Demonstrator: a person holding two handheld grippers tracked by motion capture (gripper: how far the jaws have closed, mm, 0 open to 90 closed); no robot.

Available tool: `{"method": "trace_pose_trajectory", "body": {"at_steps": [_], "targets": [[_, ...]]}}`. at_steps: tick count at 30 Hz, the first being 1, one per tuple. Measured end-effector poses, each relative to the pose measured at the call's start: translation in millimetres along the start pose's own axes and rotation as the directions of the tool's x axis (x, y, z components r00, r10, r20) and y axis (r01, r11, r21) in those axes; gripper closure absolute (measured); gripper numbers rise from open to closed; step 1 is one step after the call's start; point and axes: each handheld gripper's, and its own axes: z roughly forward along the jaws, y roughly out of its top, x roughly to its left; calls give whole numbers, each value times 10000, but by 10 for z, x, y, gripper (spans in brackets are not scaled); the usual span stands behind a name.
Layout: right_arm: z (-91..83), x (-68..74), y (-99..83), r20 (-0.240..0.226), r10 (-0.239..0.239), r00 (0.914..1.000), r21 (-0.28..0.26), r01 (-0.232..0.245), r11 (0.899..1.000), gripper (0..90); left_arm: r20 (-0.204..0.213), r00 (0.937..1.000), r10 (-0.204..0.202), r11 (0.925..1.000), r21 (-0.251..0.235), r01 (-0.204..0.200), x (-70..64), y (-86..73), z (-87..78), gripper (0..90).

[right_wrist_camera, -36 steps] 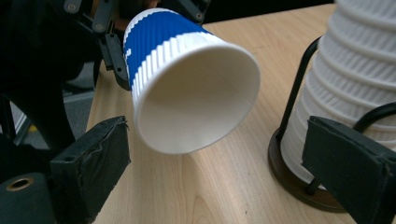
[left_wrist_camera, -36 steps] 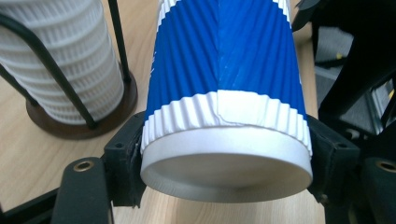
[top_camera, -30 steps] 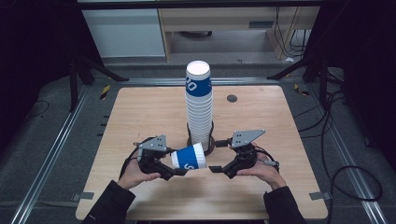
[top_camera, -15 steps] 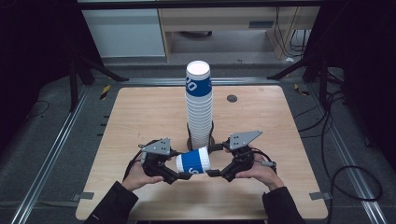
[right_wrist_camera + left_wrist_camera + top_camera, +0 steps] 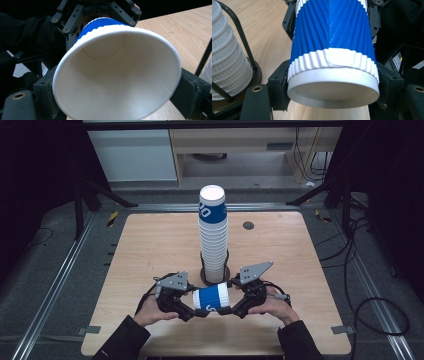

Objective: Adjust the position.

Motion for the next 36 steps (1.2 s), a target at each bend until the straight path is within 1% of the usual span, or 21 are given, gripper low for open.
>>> {"method": "trace_pose_trajectory", "body": {"at_steps": [3,7,10,11,13,15,17,19,20,21,22,23,24,26,29,30,31,32,33,36], "targets": [[11,-6,-9,-124,86,9999,17,-86,10000,139,3,10000,-21,10000,36,21,1,-1,6,279],[7,-12,-14,-157,99,9998,19,-99,9999,154,19,10000,-71,10000,40,71,8,-3,6,279],[0,-10,-11,-107,60,9999,-25,-60,10000,162,-22,9998,-189,9998,35,189,11,0,8,272],[-3,-10,-11,-91,55,9999,-19,-55,10000,163,-103,9997,-200,9998,57,201,12,1,7,269],[-13,-11,-10,58,-39,10000,27,39,10000,166,-178,9995,-253,9996,94,254,22,-3,-7,251],[-44,-18,-8,134,-41,9999,-6,41,10000,168,-260,9992,-310,9995,32,311,34,-4,-34,235],[-83,-22,-4,292,-94,9995,17,94,10000,168,-308,9989,-349,9992,177,355,46,0,-69,215],[-118,-28,-3,452,-134,9989,139,127,9998,168,-434,9985,-339,9982,483,360,59,-9,-100,191],[-131,-31,-3,532,-152,9985,209,141,9997,167,-590,9977,-344,9972,646,382,72,-18,-111,183],[-139,-32,-3,733,-223,9971,465,189,9987,167,-725,9967,-373,9960,783,430,83,-24,-115,179],[-138,-32,-6,847,-298,9960,682,240,9974,166,-765,9963,-385,9950,892,453,94,-30,-115,179],[-132,-34,-11,875,-317,9957,757,250,9968,166,-863,9955,-384,9934,1049,474,102,-40,-109,177],[-117,-38,-19,929,-339,9951,967,249,9950,165,-906,9952,-363,9920,1169,468,107,-45,-104,176],[-82,-46,-36,864,-333,9957,1192,228,9926,164,-930,9952,-310,9867,1563,454,109,-60,-72,175],[-3,-53,-65,871,-409,9954,1731,253,9846,164,-935,9954,-205,9797,1967,387,97,-71,-11,172],[25,-51,-74,864,-444,9953,1915,272,9811,164,-944,9955,-66,9764,2145,268,93,-73,10,172],[54,-48,-81,856,-489,9951,2115,299,9769,164,-953,9954,-37,9749,2213,248,86,-75,30,172],[77,-46,-86,834,-531,9951,2224,334,9744,164,-941,9956,35,9699,2429,195,74,-78,66,172],[117,-39,-90,810,-585,9950,2451,370,9688,164,-942,9955,89,9665,2560,156,67,-78,84,172],[173,-24,-89,686,-672,9954,2658,467,9629,164,-926,9953,273,9539,3001,18,43,-91,159,176]]}}
